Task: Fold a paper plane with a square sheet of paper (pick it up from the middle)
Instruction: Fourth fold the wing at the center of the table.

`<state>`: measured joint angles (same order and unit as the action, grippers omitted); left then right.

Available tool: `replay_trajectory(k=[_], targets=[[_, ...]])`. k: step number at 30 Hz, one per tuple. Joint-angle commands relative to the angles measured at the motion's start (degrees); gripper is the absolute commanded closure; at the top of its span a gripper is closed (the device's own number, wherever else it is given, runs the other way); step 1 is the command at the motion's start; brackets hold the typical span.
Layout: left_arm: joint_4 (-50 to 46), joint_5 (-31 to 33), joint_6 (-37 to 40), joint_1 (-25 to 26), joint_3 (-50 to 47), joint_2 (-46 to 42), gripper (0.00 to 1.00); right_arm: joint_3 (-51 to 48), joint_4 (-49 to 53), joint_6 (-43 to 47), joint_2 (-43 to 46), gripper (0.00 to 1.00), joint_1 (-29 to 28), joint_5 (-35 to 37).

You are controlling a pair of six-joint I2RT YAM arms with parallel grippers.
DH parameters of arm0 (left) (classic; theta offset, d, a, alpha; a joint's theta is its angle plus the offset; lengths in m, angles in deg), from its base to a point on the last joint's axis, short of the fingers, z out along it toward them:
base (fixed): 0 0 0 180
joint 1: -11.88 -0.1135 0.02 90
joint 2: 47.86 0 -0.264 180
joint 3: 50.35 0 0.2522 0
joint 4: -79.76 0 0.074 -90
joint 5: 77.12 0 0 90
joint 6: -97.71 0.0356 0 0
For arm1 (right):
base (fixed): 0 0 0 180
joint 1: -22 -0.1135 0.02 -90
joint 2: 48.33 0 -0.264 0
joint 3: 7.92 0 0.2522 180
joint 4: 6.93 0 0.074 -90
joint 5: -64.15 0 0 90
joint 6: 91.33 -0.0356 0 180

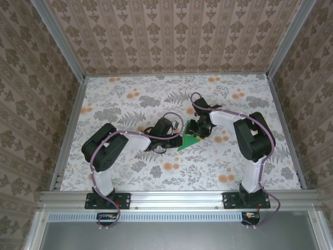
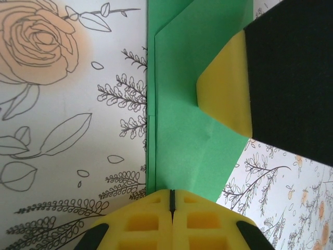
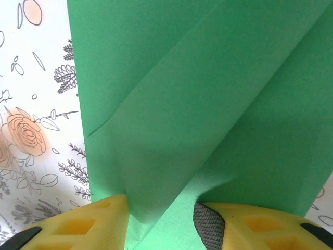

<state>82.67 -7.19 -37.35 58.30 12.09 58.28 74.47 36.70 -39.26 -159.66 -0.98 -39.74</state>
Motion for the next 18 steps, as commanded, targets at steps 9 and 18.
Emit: replay_trajectory(k=[9, 18], targets=[[2.38, -2.10, -0.81, -0.74, 1.50, -1.47, 0.90, -4.29, 5.29, -1.11, -13.86, 0.53, -1.09, 20.56], [5.10, -3.39, -1.78, -0.97, 1.68, -0.20, 0.90, -4.05, 4.87, -1.53, -14.45, 0.53, -1.28, 19.60]])
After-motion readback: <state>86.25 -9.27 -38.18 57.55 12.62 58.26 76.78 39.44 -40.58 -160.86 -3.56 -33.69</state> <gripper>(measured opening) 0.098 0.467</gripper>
